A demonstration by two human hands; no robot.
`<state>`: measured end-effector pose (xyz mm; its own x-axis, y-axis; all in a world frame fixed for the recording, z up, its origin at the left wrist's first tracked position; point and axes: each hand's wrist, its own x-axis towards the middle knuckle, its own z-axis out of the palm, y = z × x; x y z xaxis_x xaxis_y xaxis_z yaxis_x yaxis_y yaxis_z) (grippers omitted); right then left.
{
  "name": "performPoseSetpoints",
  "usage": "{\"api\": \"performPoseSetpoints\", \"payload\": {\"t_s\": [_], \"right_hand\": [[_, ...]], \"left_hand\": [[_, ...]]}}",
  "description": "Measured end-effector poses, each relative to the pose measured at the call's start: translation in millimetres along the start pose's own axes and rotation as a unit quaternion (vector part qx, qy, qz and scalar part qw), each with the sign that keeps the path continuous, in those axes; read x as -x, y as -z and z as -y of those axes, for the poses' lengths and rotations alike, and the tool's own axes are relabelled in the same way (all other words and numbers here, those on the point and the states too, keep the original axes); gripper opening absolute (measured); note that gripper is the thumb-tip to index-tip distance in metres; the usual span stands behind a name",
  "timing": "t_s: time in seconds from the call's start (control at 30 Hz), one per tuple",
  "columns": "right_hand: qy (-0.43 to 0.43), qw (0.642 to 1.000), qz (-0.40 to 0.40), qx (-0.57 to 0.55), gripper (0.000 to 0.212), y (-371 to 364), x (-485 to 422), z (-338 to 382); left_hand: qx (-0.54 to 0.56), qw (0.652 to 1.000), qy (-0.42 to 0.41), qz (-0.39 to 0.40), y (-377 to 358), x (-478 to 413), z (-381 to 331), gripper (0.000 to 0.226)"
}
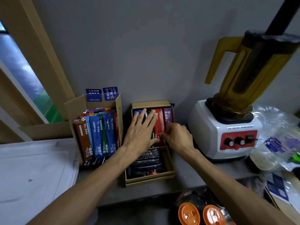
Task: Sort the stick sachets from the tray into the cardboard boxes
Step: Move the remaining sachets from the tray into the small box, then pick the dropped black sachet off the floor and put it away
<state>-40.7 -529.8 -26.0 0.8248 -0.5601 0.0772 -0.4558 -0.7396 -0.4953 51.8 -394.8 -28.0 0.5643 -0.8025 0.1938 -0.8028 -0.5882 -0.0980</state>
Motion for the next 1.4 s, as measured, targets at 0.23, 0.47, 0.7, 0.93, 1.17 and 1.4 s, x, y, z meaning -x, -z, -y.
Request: {"api": "performPoseSetpoints", "payload": {"t_s": [0.23, 0.47, 0.7, 0.93, 1.17, 1.4], "right_hand": [[0.026, 0.996, -0.008, -0.089, 0.019, 18, 26, -4], [0.187, 0.95, 0.089, -0.233, 0.007, 21, 137, 19], [0.165, 0.907, 0.307, -0.235, 0.017, -85, 243, 24], [0.163, 0.895, 0.4, -0.11, 0.02, -247, 267, 87], [0.098, 0.888, 0.449, 0.033, 0.038, -368, 290, 116], [0.02, 0.944, 0.329, -0.027, 0.024, -402, 285, 107]], "left_hand": [[0.094, 0.994, -0.002, -0.064, 26, 38, -2, 0.082], [0.208, 0.943, 0.121, -0.229, 55, 196, 25, 0.022], [0.194, 0.898, 0.371, -0.138, -11, 369, 25, 0.011], [0.205, 0.823, 0.499, 0.176, -138, 447, 105, 0.024], [0.126, 0.889, 0.371, 0.237, -234, 449, 147, 0.047], [0.2, 0.875, 0.395, 0.198, -253, 446, 160, 0.022]]}}
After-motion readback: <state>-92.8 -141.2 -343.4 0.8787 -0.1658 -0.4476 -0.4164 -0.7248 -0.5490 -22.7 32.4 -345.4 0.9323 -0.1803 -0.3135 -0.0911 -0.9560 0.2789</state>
